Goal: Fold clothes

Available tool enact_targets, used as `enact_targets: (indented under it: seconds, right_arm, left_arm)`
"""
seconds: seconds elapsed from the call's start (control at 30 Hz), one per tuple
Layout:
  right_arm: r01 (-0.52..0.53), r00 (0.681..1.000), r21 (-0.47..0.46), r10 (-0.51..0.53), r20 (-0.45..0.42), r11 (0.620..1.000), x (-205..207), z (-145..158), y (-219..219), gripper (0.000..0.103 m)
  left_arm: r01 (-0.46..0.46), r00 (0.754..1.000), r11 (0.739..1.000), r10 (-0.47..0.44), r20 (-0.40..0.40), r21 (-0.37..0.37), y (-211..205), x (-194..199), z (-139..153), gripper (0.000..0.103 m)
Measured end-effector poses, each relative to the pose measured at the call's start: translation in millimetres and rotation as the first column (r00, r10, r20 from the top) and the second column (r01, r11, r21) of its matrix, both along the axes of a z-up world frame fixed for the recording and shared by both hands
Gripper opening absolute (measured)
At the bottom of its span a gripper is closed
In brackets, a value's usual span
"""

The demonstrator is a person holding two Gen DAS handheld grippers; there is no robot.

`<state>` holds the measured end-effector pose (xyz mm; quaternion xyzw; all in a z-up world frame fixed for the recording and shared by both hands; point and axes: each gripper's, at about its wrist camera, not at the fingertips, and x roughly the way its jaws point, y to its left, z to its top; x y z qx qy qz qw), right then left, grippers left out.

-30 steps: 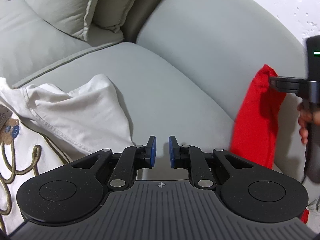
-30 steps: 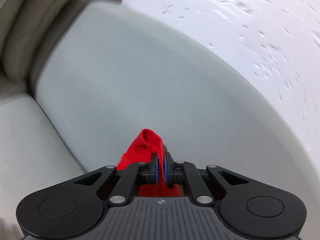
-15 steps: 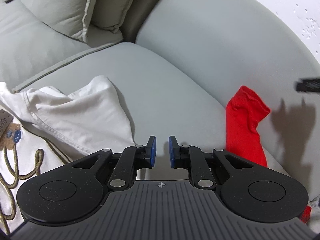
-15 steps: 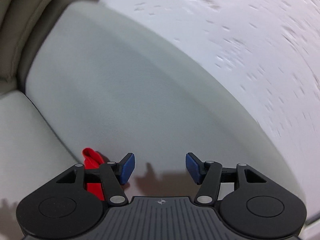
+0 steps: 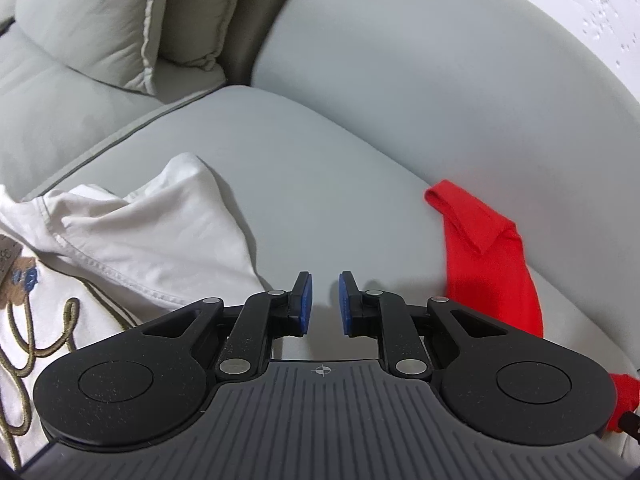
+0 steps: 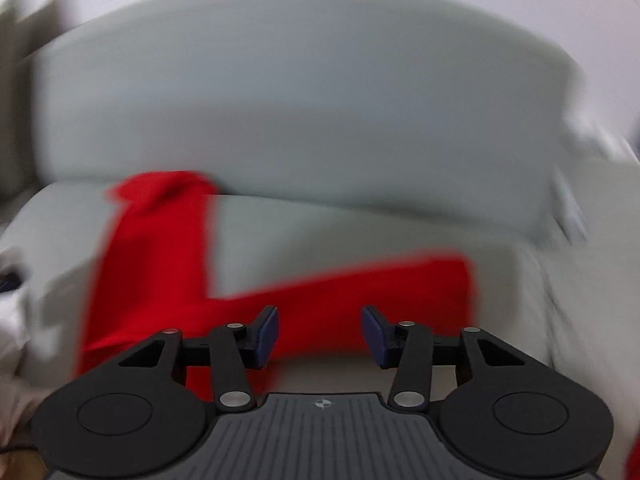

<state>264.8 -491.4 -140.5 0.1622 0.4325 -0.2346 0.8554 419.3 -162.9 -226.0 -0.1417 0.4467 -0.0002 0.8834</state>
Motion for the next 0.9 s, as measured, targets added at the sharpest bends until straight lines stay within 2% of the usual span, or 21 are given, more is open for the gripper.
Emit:
enact_targets:
  seconds: [0.07,0.13,0.2,0.3,0.33,0.37,0.43,0.47,0.5,0.53,0.57,0.63,0.73,0.8,0.87,0.9]
  right_arm:
    - [0.112,0.993,0.093,-0.115,0.030,0.989,-4,-9,-23,0.046]
    - [0.205,0.974,0.205,-0.221,0.059,0.957,-10,-21,-46,0.046]
    - [0.292,0.940,0.330,-0.332,0.072,0.897,-22,-43,-56,0.046]
    - [0.332,0.883,0.489,-0.448,0.140,0.807,-37,-67,-62,0.050]
    - [0.329,0.840,0.550,-0.504,0.202,0.768,-46,-73,-63,0.050]
    - [0.319,0.814,0.586,-0.532,0.233,0.745,-50,-76,-65,0.050]
    - [0.313,0.791,0.615,-0.557,0.252,0.723,-50,-80,-65,0.049]
    - [0.312,0.783,0.624,-0.566,0.259,0.716,-48,-81,-64,0.039]
    - [0.311,0.774,0.632,-0.576,0.265,0.709,-47,-82,-63,0.021]
    - [0.310,0.767,0.636,-0.581,0.271,0.706,-46,-82,-62,0.015]
    - [0.305,0.778,0.612,-0.562,0.282,0.730,-44,-77,-59,0.014]
    - [0.264,0.819,0.505,-0.468,0.333,0.821,-34,-47,-45,0.013]
    - [0.143,0.867,0.389,-0.304,0.393,0.910,-9,5,-21,0.013]
    - [0.067,0.882,0.319,-0.205,0.424,0.945,16,38,-4,0.013]
    - [0.010,0.886,0.276,-0.137,0.443,0.961,38,62,11,0.013]
    - [-0.041,0.884,0.236,-0.075,0.461,0.971,62,84,26,0.013]
  left_arm:
    - [0.001,1.000,1.000,-0.001,-0.003,0.012,-3,1,-1,0.018]
    - [0.007,1.000,1.000,-0.007,-0.003,0.020,-6,1,-3,0.019]
    - [0.014,1.000,0.999,-0.014,-0.004,0.031,-8,1,-4,0.019]
    - [0.022,1.000,0.999,-0.022,-0.004,0.047,-12,2,-5,0.019]
    - [0.023,1.000,0.998,-0.023,-0.004,0.052,-13,2,-6,0.019]
    - [0.024,1.000,0.998,-0.023,-0.003,0.054,-13,2,-6,0.019]
    - [0.026,1.000,0.998,-0.026,-0.001,0.060,-14,1,-6,0.019]
    - [0.027,1.000,0.998,-0.027,-0.001,0.060,-14,2,-6,0.020]
    - [0.027,1.000,0.998,-0.027,-0.001,0.061,-14,2,-6,0.020]
    - [0.028,1.000,0.998,-0.028,-0.001,0.061,-14,2,-7,0.020]
    - [0.027,1.000,0.998,-0.027,-0.003,0.059,-13,3,-7,0.020]
    - [0.025,1.000,0.998,-0.025,-0.003,0.055,-12,3,-7,0.020]
    - [0.028,1.000,0.998,-0.028,0.000,0.047,-12,3,-6,0.020]
    - [0.038,0.999,0.998,-0.038,0.006,0.043,-12,2,-4,0.020]
    - [0.049,0.999,0.998,-0.049,0.015,0.034,-12,0,-2,0.020]
    - [0.051,0.999,0.998,-0.051,0.018,0.031,-11,0,-2,0.020]
